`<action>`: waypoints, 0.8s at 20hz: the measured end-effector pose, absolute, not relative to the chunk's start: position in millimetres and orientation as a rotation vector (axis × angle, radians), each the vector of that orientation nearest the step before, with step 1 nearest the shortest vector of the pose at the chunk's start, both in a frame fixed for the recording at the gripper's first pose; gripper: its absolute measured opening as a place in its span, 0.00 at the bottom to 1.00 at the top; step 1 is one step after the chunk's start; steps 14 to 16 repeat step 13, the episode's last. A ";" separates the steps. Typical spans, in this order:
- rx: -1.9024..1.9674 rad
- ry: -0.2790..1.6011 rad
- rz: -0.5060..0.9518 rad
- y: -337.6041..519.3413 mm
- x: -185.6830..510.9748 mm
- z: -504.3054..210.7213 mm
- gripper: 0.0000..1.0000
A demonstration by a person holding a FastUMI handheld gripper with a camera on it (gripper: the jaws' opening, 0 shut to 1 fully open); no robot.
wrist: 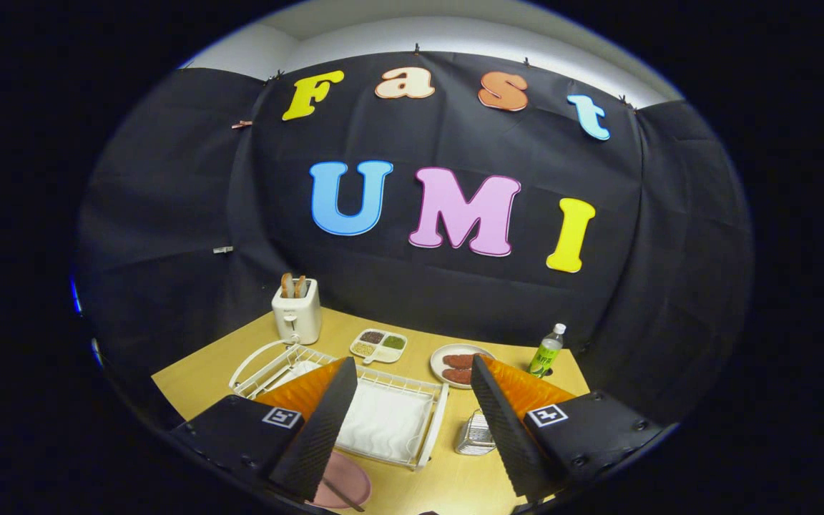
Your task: Take the plate from the dish rack, then take the spoon from the basket and place it into the plate.
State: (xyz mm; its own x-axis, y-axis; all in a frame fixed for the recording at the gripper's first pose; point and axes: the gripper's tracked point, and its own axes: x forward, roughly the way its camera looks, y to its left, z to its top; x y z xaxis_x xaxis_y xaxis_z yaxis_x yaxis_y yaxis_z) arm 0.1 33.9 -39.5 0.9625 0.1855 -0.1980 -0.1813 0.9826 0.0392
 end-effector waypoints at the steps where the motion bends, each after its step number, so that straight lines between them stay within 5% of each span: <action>1: 0.030 0.193 0.177 32.7 0.2 -36.5 0.98; 16: 0.033 0.208 0.112 11.5 2.7 -51.5 0.98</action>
